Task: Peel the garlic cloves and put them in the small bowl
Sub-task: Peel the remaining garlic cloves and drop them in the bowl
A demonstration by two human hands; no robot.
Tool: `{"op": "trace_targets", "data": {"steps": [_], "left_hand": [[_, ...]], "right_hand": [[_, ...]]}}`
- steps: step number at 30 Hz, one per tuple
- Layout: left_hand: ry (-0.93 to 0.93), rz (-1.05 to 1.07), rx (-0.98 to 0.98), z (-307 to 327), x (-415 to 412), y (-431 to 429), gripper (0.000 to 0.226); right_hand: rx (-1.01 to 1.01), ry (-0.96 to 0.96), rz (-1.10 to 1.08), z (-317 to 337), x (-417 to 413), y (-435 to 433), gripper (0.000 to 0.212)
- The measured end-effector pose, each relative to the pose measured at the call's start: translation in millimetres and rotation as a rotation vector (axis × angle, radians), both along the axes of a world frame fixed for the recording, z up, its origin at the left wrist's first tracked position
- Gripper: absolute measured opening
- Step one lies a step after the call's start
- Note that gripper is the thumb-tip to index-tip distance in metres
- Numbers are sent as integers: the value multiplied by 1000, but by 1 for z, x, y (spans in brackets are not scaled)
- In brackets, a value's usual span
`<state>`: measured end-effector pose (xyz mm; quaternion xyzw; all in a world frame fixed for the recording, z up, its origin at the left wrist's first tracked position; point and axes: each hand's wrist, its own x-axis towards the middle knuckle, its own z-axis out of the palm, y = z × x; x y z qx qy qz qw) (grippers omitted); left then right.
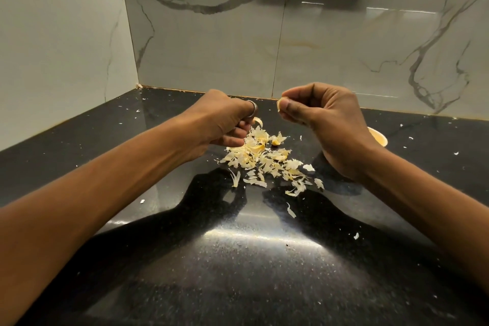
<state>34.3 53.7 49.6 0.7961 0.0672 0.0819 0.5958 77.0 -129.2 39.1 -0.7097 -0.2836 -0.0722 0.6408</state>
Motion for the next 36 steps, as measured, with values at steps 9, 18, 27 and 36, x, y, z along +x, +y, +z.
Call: {"op": "trace_targets", "data": {"steps": [9, 18, 27, 36], "left_hand": [[-291, -4, 331, -4, -1, 5, 13], [-505, -28, 551, -6, 1, 3, 7], [-479, -69, 590, -7, 2, 2, 7], [-487, -53, 605, -11, 1, -1, 7]], "right_hand": [[-36, 61, 92, -2, -1, 2, 17], [-179, -80, 30, -6, 2, 3, 16], [-407, -386, -144, -9, 4, 3, 16], [-440, -525, -171, -9, 4, 3, 14]]}}
